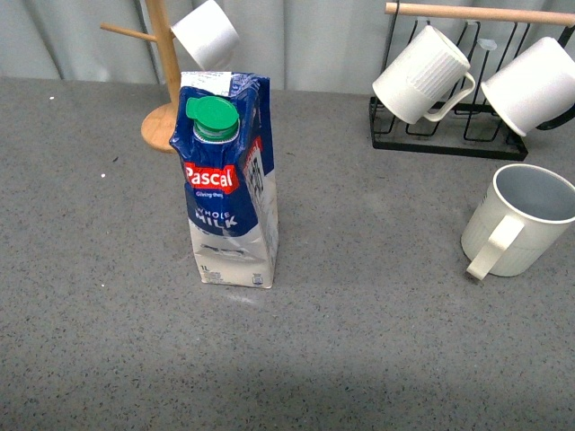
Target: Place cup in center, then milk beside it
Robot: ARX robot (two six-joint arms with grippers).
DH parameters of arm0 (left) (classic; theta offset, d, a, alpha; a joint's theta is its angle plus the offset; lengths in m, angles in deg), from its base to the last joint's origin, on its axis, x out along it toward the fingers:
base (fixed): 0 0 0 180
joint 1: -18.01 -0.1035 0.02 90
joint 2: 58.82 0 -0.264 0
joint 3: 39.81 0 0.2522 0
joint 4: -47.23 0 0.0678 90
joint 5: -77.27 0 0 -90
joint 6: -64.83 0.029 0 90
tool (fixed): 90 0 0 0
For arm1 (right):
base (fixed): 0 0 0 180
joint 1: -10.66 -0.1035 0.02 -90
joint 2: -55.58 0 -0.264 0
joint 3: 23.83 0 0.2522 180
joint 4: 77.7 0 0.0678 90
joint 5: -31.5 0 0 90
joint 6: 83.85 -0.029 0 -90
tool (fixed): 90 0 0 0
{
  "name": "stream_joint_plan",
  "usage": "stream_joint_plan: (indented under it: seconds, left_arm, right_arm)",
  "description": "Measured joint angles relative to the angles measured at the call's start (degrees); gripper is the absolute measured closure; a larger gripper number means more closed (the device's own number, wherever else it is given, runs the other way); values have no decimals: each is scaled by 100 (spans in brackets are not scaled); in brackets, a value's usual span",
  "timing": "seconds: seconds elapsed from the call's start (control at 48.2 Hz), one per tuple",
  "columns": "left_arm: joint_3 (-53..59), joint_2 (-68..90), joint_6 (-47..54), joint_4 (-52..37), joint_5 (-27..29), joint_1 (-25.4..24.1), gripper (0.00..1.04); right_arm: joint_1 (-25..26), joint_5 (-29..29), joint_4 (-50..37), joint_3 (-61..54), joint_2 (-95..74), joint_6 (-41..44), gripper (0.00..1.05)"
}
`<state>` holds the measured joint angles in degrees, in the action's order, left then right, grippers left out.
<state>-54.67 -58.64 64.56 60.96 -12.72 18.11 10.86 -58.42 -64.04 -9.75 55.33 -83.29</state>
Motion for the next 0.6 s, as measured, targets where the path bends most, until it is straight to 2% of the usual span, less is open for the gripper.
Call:
stream_joint_plan:
  seconds: [0.601]
  left_arm:
    - [0, 0, 0, 0, -2, 0, 6]
  right_arm:
    - [0, 0, 0, 0, 0, 0, 9]
